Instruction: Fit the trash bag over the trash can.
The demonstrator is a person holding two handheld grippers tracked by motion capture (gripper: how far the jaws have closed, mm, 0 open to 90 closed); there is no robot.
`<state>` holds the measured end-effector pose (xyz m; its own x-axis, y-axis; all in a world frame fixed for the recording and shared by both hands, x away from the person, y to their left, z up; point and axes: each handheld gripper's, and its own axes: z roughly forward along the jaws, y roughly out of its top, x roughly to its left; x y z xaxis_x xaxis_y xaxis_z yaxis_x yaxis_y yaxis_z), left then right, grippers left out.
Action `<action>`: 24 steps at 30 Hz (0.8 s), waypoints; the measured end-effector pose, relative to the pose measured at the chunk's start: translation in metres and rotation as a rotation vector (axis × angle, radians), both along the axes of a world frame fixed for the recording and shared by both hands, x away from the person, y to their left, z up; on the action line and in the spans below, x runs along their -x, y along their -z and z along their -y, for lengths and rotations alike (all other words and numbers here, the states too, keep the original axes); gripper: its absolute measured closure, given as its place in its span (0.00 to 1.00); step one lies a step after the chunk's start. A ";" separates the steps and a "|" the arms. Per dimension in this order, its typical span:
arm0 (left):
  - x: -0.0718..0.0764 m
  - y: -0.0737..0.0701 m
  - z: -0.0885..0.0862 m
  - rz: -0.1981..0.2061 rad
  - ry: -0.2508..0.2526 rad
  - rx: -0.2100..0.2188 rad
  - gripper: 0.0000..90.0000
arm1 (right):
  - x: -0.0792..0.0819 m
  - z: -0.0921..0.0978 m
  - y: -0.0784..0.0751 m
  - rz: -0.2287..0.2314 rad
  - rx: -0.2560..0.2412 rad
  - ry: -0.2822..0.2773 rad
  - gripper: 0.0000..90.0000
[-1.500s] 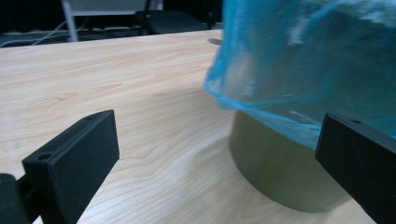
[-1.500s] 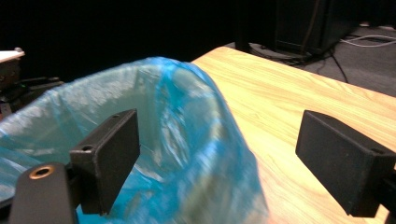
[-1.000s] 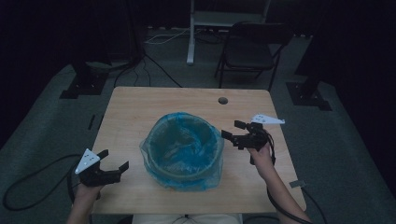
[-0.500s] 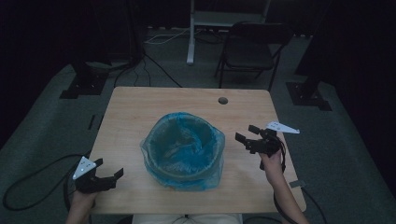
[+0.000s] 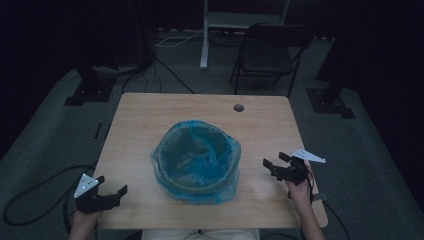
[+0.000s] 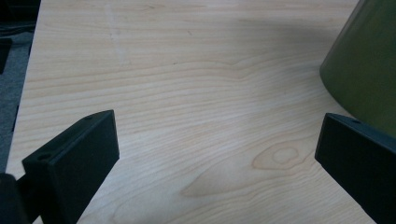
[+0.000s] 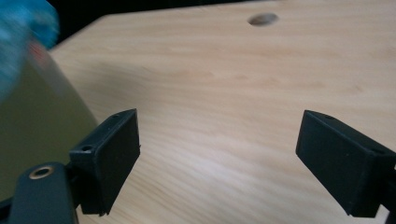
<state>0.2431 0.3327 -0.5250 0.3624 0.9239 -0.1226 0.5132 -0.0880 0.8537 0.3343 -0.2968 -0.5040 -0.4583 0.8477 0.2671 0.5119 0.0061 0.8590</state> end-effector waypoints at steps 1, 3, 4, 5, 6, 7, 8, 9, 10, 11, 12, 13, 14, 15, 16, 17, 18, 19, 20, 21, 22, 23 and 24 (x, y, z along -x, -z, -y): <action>0.001 0.000 -0.001 0.001 -0.002 -0.001 0.00 | 0.002 0.002 0.003 -0.005 0.007 0.009 0.15; 0.003 0.001 -0.003 -0.003 -0.008 -0.004 0.00 | 0.007 0.007 0.012 -0.026 0.027 0.025 0.15; 0.004 0.002 -0.003 -0.004 -0.009 -0.005 0.00 | 0.009 0.010 0.016 -0.033 0.032 0.032 0.15; 0.005 0.002 -0.005 -0.008 -0.014 -0.010 0.00 | 0.011 0.012 0.019 -0.042 0.035 0.037 0.15; 0.006 0.002 -0.006 -0.009 -0.017 -0.010 0.00 | 0.014 0.016 0.023 -0.053 0.043 0.044 0.15; 0.007 0.003 -0.007 -0.011 -0.021 -0.011 0.00 | 0.016 0.018 0.026 -0.058 0.047 0.051 0.15; 0.009 0.003 -0.008 -0.012 -0.024 -0.013 0.00 | 0.019 0.020 0.029 -0.061 0.050 0.062 0.15; 0.010 0.004 -0.009 -0.013 -0.025 -0.015 0.00 | 0.023 0.024 0.032 -0.071 0.051 0.071 0.15; 0.011 0.004 -0.010 -0.017 -0.029 -0.018 0.00 | 0.025 0.026 0.033 -0.076 0.055 0.076 0.15; 0.012 0.005 -0.011 -0.019 -0.036 -0.021 0.00 | 0.028 0.029 0.035 -0.079 0.060 0.085 0.15; 0.013 0.005 -0.012 -0.021 -0.041 -0.021 0.00 | 0.030 0.032 0.037 -0.086 0.062 0.091 0.15; 0.014 0.006 -0.013 -0.025 -0.044 -0.024 0.00 | 0.033 0.034 0.039 -0.090 0.066 0.097 0.15; 0.016 0.006 -0.014 -0.025 -0.045 -0.029 0.00 | 0.036 0.036 0.040 -0.094 0.069 0.104 0.15; 0.017 0.007 -0.015 -0.029 -0.048 -0.031 0.00 | 0.039 0.038 0.041 -0.093 0.070 0.114 0.15; 0.019 0.007 -0.017 -0.030 -0.052 -0.033 0.00 | 0.042 0.041 0.041 -0.090 0.072 0.124 0.15; 0.020 0.008 -0.018 -0.032 -0.054 -0.034 0.00 | 0.046 0.043 0.040 -0.084 0.071 0.133 0.15; 0.021 0.009 -0.020 -0.036 -0.058 -0.039 0.00 | 0.048 0.044 0.039 -0.080 0.071 0.139 0.15; 0.023 0.010 -0.021 -0.034 -0.065 -0.040 0.00 | 0.051 0.046 0.038 -0.079 0.080 0.147 0.15; 0.024 0.010 -0.023 -0.038 -0.069 -0.040 0.00 | 0.054 0.047 0.038 -0.076 0.093 0.155 0.15; 0.025 0.011 -0.025 -0.038 -0.078 -0.038 0.00 | 0.056 0.048 0.038 -0.077 0.103 0.161 0.15; 0.026 0.011 -0.027 -0.034 -0.088 -0.038 0.00 | 0.058 0.049 0.038 -0.081 0.116 0.170 0.15; 0.027 0.011 -0.029 -0.037 -0.099 -0.038 0.00 | 0.060 0.050 0.038 -0.082 0.124 0.176 0.15; 0.028 0.011 -0.030 -0.035 -0.106 -0.037 0.00 | 0.062 0.051 0.039 -0.082 0.133 0.186 0.15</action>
<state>0.2152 0.3628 -0.5357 0.2582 0.9611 -0.0984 0.5505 -0.0626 0.8325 0.2720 -0.3477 -0.5430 -0.2724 0.9457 0.1774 0.5825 0.0153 0.8127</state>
